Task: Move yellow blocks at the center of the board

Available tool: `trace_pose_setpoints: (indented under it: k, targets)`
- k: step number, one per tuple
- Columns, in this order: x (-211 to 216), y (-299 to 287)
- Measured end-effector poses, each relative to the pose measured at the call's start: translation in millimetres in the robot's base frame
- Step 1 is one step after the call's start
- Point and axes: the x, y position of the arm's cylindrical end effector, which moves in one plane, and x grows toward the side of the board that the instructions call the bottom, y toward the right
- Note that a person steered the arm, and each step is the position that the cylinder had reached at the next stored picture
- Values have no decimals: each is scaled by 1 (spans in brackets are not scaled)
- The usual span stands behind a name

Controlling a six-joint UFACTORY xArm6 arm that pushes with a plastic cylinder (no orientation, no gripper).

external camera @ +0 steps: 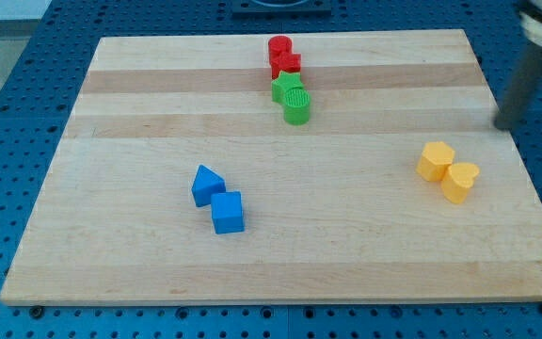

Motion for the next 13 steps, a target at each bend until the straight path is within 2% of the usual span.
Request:
trace_pose_setpoints:
  k: [1,2,4,5,6,7,8,9,11,13]
  targets:
    - [76,18]
    - [98,-32]
    - [51,-148]
    - [47,-153]
    - [58,-101]
    - [41,-79]
    - [12,-115]
    - [6,-167]
    - [-9,-146]
    - [-12,-230]
